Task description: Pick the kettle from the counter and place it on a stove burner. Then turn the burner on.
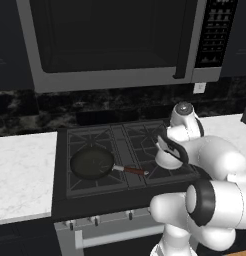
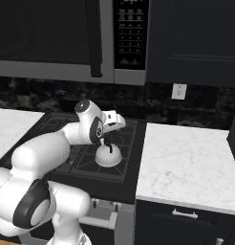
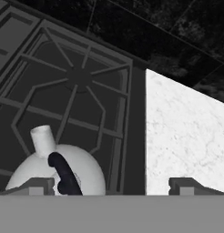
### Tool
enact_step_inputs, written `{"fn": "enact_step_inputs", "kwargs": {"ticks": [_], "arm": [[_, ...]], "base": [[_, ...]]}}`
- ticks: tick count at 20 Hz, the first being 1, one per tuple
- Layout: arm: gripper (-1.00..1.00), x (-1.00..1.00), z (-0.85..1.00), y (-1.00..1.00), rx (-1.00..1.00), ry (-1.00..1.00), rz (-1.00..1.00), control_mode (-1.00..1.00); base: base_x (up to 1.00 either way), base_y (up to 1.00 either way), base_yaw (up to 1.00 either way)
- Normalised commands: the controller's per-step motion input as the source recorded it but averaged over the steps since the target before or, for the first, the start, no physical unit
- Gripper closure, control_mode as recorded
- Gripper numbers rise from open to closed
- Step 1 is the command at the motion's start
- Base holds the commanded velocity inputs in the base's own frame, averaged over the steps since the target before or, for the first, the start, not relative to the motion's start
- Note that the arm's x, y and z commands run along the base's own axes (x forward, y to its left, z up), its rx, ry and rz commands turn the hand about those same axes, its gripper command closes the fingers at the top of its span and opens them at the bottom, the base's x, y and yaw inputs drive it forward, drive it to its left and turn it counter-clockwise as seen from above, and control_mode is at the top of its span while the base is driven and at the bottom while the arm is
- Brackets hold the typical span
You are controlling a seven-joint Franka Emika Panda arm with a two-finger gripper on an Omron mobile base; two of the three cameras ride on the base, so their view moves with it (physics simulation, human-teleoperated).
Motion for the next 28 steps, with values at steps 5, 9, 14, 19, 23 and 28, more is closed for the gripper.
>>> {"fn": "enact_step_inputs", "kwargs": {"ticks": [5,9,14,19,23,28], "arm": [[-1.0,0.0,0.11,0.04,0.0,-0.01,-0.01,-1.0],[-1.0,-0.04,0.0,0.03,0.0,0.0,-0.01,-1.0],[-1.0,-0.7,0.11,0.27,0.08,-0.03,-0.03,-1.0],[-1.0,-1.0,0.0,0.23,0.21,-0.01,0.0,-1.0],[-1.0,-1.0,-0.03,-0.2,0.23,-0.21,0.0,-1.0],[-1.0,-1.0,-0.02,-0.83,0.12,-0.26,0.1,-1.0]], "base": [[0.0,0.0,0.0],[0.0,0.0,0.0],[0.0,0.0,0.0],[0.0,0.0,0.0],[0.0,0.0,0.0],[0.0,0.0,0.0]]}}
